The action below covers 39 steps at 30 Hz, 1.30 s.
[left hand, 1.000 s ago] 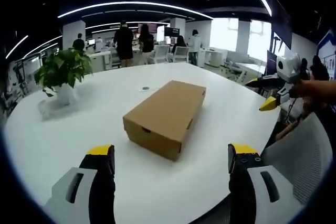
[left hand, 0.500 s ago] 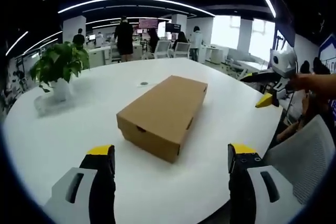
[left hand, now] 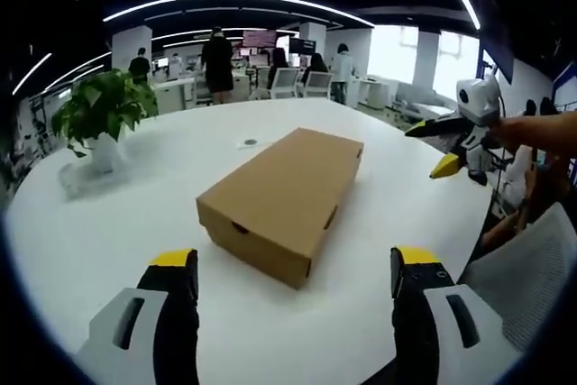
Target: Operate the shoe box by opening the lid, removing the specified soft item, and placing it in the target area until the item is outside and the box remains undamaged.
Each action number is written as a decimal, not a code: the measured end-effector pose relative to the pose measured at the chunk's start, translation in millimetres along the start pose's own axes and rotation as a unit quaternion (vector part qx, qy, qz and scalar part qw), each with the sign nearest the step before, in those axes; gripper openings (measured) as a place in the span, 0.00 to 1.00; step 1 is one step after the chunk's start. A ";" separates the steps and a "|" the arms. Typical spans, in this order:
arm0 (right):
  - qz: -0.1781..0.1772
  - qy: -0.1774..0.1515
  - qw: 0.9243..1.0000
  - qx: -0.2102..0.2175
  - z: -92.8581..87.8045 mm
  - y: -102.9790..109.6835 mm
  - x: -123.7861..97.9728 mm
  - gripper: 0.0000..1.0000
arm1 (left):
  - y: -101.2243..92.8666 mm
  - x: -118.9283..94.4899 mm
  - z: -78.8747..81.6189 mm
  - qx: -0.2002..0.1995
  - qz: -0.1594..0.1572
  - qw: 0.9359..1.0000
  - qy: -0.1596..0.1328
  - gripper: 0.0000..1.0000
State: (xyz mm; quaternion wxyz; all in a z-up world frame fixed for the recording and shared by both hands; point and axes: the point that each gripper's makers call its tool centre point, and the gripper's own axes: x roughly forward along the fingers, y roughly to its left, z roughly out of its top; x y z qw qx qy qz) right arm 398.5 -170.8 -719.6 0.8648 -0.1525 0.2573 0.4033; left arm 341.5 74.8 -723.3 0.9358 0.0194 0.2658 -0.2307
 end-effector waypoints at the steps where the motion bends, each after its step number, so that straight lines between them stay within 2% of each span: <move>1: 0.002 0.000 1.000 0.000 1.1 -0.7 1.9 0.86 | 0.0 0.9 -0.3 0.001 0.001 1.000 0.000 0.91; 9: 0.014 0.008 1.000 -0.017 4.1 -8.9 13.6 0.83 | -1.3 7.5 -3.4 -0.005 0.004 1.000 0.005 0.89; 17: 0.025 0.022 0.999 -0.039 3.3 -24.6 27.3 0.80 | -11.0 19.6 -6.6 -0.008 0.005 1.000 0.008 0.87; 22: 0.028 0.027 0.998 -0.052 2.5 -32.4 35.2 0.79 | -16.6 25.8 -8.6 -0.012 0.005 1.000 0.010 0.83; 28: 0.033 0.028 0.998 -0.041 2.4 -43.6 47.1 0.75 | -17.4 32.0 -9.3 -0.022 0.011 1.000 0.010 0.80; 33: 0.039 0.029 0.998 -0.046 4.9 -46.8 51.7 0.74 | -16.2 36.3 -9.5 -0.036 0.019 0.999 0.007 0.77; 39: 0.047 0.051 0.996 -0.064 2.9 -48.2 63.2 0.71 | -16.7 46.6 -16.7 -0.047 0.025 0.998 0.017 0.73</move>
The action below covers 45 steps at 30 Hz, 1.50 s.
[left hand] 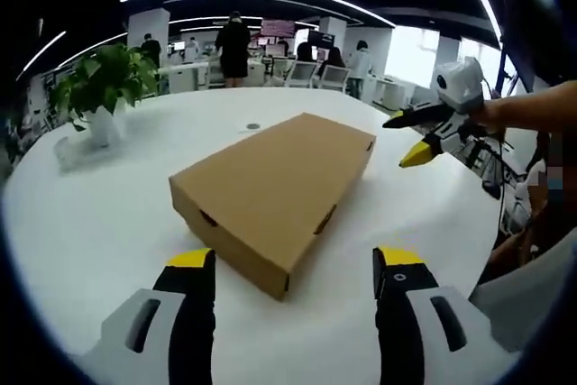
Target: Operate the shoe box by opening the lid, removing the specified soft item, and placing it in the target area until the item is outside and the box remains undamaged.
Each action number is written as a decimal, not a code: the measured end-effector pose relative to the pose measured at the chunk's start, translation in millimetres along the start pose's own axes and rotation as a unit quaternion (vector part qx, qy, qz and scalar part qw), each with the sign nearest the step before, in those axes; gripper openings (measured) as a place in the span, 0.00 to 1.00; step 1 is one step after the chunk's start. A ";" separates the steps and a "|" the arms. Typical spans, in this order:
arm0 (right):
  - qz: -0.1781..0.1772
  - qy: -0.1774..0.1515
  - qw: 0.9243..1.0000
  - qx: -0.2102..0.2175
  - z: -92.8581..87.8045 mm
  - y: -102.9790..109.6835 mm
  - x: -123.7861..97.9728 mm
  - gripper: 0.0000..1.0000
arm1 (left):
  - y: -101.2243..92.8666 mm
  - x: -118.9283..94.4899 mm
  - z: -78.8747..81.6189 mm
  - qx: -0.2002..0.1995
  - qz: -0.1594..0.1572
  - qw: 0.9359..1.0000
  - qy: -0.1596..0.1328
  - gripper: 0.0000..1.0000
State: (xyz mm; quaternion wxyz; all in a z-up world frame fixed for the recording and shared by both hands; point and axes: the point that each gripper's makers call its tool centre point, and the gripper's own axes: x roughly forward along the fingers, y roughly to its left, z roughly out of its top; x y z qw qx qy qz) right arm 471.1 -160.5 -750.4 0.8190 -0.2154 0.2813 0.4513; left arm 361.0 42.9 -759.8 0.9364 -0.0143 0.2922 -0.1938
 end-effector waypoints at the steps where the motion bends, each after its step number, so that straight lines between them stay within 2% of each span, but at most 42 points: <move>1: 0.002 0.002 1.000 -0.004 0.5 0.3 1.4 0.71 | 0.0 1.3 -0.4 -0.001 0.002 1.000 0.000 0.73; 6: 0.012 0.012 1.000 -0.022 4.2 0.8 10.8 0.70 | 1.9 8.4 -3.9 -0.005 0.010 1.000 0.005 0.70; 12: 0.019 0.019 0.999 -0.029 5.3 -13.6 24.5 0.69 | 9.1 14.8 -5.5 -0.011 0.026 1.000 0.004 0.67; 19: 0.022 0.019 0.999 -0.027 6.5 -18.9 35.6 0.66 | 12.1 21.9 -1.0 -0.017 0.030 0.999 -0.006 0.65; 23: 0.024 0.022 0.999 -0.027 6.0 -19.8 41.5 0.63 | 13.5 24.8 -2.3 -0.008 0.030 1.000 -0.002 0.57; 25: 0.024 0.017 0.999 -0.023 8.7 -18.8 42.4 0.60 | 16.0 25.7 -2.4 -0.006 0.034 0.999 -0.002 0.57; 31: 0.023 0.023 0.999 -0.031 8.1 -11.3 43.5 0.62 | 19.6 27.3 -3.3 -0.018 0.038 0.999 -0.005 0.57; 35: 0.024 0.026 0.999 -0.032 7.5 -8.6 44.9 0.63 | 20.0 27.6 -4.3 -0.011 0.041 0.999 -0.004 0.57; 45: 0.016 0.026 0.999 -0.023 7.9 -8.6 46.0 0.64 | 21.3 27.3 -3.6 -0.009 0.033 0.999 0.001 0.56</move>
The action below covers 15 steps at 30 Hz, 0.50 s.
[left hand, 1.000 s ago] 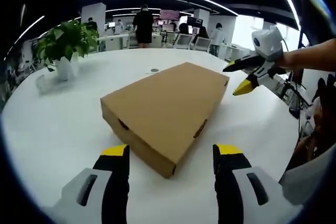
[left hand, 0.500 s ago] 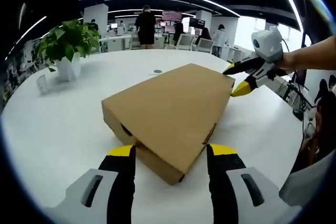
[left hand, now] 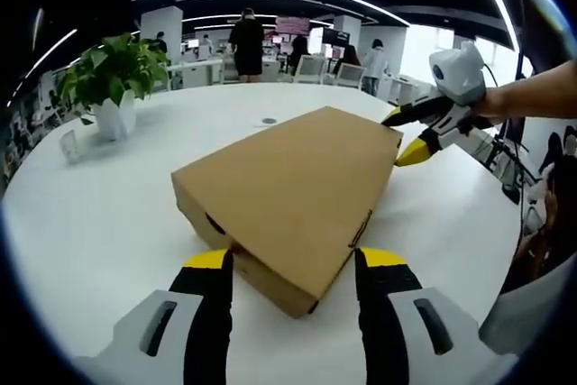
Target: Operate the shoe box by opening the lid, removing the specified soft item, and placing it in the target area until the item is outside and the box remains undamaged.
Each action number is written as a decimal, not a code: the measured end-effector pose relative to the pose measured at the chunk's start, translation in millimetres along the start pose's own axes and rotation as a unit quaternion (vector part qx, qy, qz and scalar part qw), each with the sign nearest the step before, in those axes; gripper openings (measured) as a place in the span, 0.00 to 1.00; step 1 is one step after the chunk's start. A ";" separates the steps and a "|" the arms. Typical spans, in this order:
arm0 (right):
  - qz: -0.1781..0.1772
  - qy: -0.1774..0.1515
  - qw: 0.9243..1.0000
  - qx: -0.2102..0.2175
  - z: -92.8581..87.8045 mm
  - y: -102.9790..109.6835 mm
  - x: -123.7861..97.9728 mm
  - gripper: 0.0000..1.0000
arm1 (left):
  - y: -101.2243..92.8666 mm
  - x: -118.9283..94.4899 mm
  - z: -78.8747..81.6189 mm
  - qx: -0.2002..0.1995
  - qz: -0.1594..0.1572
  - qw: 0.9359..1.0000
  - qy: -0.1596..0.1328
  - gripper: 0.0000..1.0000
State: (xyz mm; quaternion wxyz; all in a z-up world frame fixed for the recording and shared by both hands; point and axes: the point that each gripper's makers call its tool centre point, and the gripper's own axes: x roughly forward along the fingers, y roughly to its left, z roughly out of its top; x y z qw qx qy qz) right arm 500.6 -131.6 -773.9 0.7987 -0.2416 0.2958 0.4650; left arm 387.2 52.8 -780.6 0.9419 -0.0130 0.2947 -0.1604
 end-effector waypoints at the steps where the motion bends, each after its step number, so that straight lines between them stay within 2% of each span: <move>1: -0.002 0.000 1.000 0.001 0.2 -0.3 -0.1 0.64 | 0.0 -0.1 0.1 0.000 -0.001 1.000 0.000 0.55; 15: -0.013 -0.007 0.999 0.029 -0.1 6.0 -1.3 0.64 | 6.7 -3.2 -0.6 0.011 -0.015 1.000 0.010 0.54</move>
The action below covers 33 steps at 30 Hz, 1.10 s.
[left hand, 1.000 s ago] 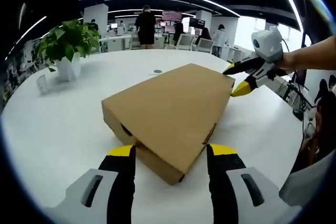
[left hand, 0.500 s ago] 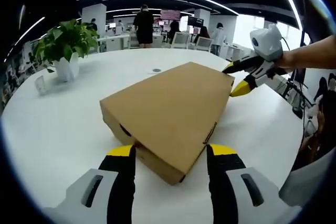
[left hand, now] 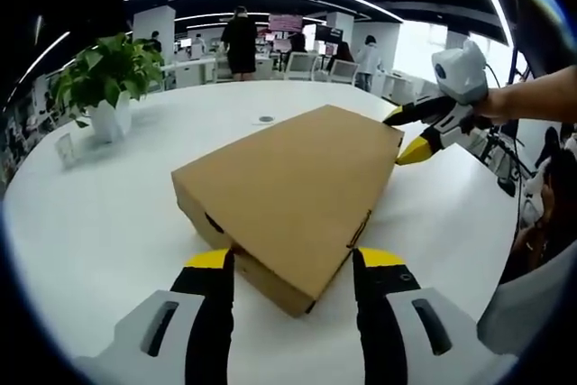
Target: Operate the shoe box by opening the lid, removing the specified soft item, and placing it in the target area until the item is outside and the box remains undamaged.
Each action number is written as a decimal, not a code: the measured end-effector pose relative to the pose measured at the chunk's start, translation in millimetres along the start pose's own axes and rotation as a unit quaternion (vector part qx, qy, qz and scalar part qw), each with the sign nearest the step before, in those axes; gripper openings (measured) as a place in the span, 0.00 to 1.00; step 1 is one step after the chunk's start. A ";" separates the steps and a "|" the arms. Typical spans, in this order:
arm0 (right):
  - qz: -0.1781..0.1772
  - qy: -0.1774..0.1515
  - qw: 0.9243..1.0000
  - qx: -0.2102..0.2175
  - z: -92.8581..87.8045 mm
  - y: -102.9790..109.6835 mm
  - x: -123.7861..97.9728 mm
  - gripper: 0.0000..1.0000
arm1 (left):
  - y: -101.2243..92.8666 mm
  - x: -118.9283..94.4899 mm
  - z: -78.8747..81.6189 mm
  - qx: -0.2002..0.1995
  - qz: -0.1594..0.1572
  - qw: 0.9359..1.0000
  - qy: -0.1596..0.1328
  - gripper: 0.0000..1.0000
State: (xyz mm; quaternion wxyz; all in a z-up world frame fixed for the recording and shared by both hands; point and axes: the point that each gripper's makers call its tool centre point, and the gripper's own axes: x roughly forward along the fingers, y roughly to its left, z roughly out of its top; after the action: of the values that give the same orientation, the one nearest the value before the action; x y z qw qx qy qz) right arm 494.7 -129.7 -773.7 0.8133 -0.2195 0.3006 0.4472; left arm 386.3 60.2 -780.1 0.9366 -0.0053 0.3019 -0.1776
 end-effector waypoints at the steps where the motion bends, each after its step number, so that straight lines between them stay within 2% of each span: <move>1: -0.001 0.000 1.000 0.001 -0.1 0.9 -0.2 0.64 | 0.5 -0.7 -0.1 0.000 -0.001 1.000 0.000 0.54; 14: -0.020 -0.008 1.000 0.018 -2.3 15.9 -4.8 0.63 | 8.0 -7.3 -3.0 0.010 -0.019 1.000 0.012 0.52; 28: -0.035 -0.011 0.999 0.030 -4.6 36.6 -12.1 0.59 | 19.7 -15.7 -6.5 0.032 -0.051 0.998 0.034 0.52; 33: -0.037 -0.008 0.999 0.025 -6.1 42.6 -15.7 0.53 | 27.1 -19.4 -8.7 0.043 -0.064 0.996 0.040 0.52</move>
State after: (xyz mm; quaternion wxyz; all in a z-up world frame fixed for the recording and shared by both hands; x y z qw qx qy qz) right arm 449.7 -121.4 -771.1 0.8370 -0.2069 0.2965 0.4108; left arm 375.7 93.0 -779.5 0.9099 0.0231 0.3302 -0.2501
